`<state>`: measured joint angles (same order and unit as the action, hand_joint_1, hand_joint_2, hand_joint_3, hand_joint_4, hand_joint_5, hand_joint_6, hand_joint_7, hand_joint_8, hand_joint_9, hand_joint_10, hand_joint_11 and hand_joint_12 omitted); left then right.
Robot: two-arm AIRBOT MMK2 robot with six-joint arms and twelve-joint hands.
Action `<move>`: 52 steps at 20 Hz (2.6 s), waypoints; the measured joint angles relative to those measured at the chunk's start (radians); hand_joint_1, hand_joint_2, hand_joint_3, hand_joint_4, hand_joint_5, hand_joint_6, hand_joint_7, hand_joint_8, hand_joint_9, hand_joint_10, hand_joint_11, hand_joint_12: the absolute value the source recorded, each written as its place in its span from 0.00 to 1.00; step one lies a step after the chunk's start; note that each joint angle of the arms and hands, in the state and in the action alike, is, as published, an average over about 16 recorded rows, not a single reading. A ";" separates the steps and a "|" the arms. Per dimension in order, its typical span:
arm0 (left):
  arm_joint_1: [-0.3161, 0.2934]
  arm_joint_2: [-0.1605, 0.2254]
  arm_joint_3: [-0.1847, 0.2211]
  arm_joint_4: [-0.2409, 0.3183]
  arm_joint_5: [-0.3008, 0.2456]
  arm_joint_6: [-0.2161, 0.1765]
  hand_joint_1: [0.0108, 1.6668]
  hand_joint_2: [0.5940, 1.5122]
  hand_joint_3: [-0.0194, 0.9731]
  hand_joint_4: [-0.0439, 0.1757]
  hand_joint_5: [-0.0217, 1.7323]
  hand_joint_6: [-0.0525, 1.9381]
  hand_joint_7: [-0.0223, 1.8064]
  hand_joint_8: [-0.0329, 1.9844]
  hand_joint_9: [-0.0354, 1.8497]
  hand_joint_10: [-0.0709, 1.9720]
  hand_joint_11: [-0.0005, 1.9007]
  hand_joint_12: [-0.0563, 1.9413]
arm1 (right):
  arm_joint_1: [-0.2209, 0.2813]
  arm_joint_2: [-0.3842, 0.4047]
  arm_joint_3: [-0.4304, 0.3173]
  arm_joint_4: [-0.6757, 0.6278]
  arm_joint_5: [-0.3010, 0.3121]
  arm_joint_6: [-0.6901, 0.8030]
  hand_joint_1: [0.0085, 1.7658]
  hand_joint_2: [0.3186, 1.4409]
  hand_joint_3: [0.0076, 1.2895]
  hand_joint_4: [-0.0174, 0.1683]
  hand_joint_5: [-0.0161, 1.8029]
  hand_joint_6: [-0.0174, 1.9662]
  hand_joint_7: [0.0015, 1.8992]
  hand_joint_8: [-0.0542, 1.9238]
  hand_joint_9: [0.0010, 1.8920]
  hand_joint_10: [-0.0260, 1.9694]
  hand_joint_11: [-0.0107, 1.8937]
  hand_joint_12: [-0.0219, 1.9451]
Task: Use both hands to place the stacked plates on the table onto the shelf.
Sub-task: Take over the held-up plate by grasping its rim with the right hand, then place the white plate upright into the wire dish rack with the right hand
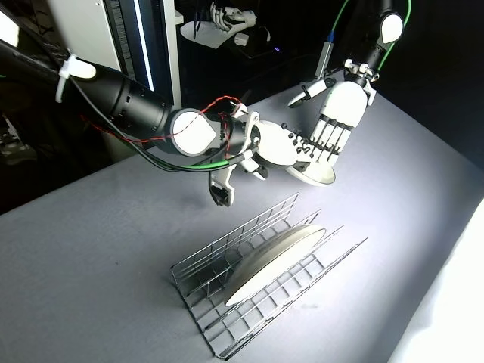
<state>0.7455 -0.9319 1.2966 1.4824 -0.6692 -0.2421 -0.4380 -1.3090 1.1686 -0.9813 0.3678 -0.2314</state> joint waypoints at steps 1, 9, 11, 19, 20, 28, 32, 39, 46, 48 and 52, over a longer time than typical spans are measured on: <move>0.000 0.000 0.000 0.000 0.000 0.000 0.00 0.45 0.03 0.17 0.01 0.01 0.01 0.01 0.00 0.01 0.02 0.04 | -0.001 -0.008 0.008 0.000 -0.001 0.000 0.94 0.72 0.01 0.08 0.03 0.02 0.03 0.03 0.09 0.02 0.00 0.48; -0.002 -0.001 0.001 0.002 0.000 0.000 0.00 0.47 0.03 0.17 0.01 0.01 0.01 0.01 0.00 0.01 0.02 0.04 | 0.003 -0.056 0.049 0.004 0.000 -0.005 0.88 0.74 0.01 0.07 0.14 0.03 0.13 0.03 0.17 0.01 0.03 0.55; -0.002 -0.001 0.002 0.002 -0.001 0.000 0.00 0.47 0.03 0.17 0.01 0.01 0.01 0.01 0.00 0.01 0.02 0.04 | 0.005 -0.062 0.053 0.005 0.004 -0.007 0.85 0.72 0.01 0.08 0.19 0.06 0.18 0.04 0.21 0.03 0.07 0.55; -0.023 0.001 0.002 0.021 0.000 -0.002 0.00 0.48 0.03 0.17 0.01 0.01 0.01 0.01 0.00 0.01 0.01 0.03 | 0.013 -0.069 0.054 0.009 0.033 -0.016 0.75 0.64 0.01 0.10 0.37 0.26 0.38 0.17 0.37 0.24 0.29 0.50; -0.033 0.004 0.001 0.027 0.001 -0.002 0.00 0.48 0.03 0.17 0.01 0.01 0.01 0.01 0.01 0.01 0.01 0.03 | 0.015 -0.065 0.052 0.010 0.038 -0.017 0.74 0.62 0.01 0.10 0.39 0.29 0.40 0.20 0.39 0.27 0.31 0.50; -0.156 0.054 -0.012 0.076 -0.012 -0.005 0.00 0.47 0.03 0.19 0.02 0.02 0.02 0.01 0.02 0.01 0.01 0.03 | 0.045 -0.002 0.003 0.026 0.060 -0.018 0.74 0.57 0.00 0.10 0.44 0.44 0.46 0.38 0.46 0.53 0.45 0.53; -0.240 0.098 -0.020 0.098 -0.027 -0.012 0.00 0.47 0.03 0.20 0.02 0.03 0.02 0.01 0.02 0.01 0.01 0.03 | 0.075 0.057 -0.054 0.059 0.053 -0.015 0.75 0.57 0.00 0.09 0.46 0.46 0.48 0.41 0.49 0.54 0.46 0.59; -0.339 0.165 -0.031 0.119 -0.061 -0.034 0.00 0.46 0.03 0.21 0.02 0.03 0.02 0.01 0.03 0.01 0.01 0.03 | 0.131 0.181 -0.184 0.201 0.027 -0.013 0.79 0.58 0.00 0.08 0.50 0.47 0.52 0.43 0.53 0.51 0.46 0.71; -0.388 0.185 -0.022 0.142 -0.076 -0.058 0.00 0.47 0.03 0.21 0.03 0.03 0.02 0.01 0.03 0.01 0.01 0.03 | 0.171 0.287 -0.286 0.417 0.011 -0.013 0.82 0.58 0.00 0.09 0.52 0.47 0.53 0.44 0.53 0.49 0.44 0.80; -0.393 0.184 -0.017 0.150 -0.079 -0.061 0.00 0.47 0.03 0.21 0.03 0.03 0.02 0.01 0.03 0.01 0.01 0.03 | 0.180 0.310 -0.304 0.491 0.010 -0.013 0.83 0.58 0.00 0.09 0.51 0.47 0.53 0.44 0.52 0.49 0.44 0.81; -0.402 0.179 -0.002 0.163 -0.083 -0.066 0.00 0.47 0.03 0.21 0.03 0.03 0.02 0.01 0.03 0.01 0.01 0.03 | 0.199 0.343 -0.325 0.642 0.006 -0.012 0.83 0.58 0.00 0.09 0.51 0.48 0.53 0.44 0.51 0.50 0.44 0.81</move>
<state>0.3434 -0.7532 1.2943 1.6456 -0.7518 -0.3082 -0.2387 -0.9664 0.8432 -0.3394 0.3738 -0.2437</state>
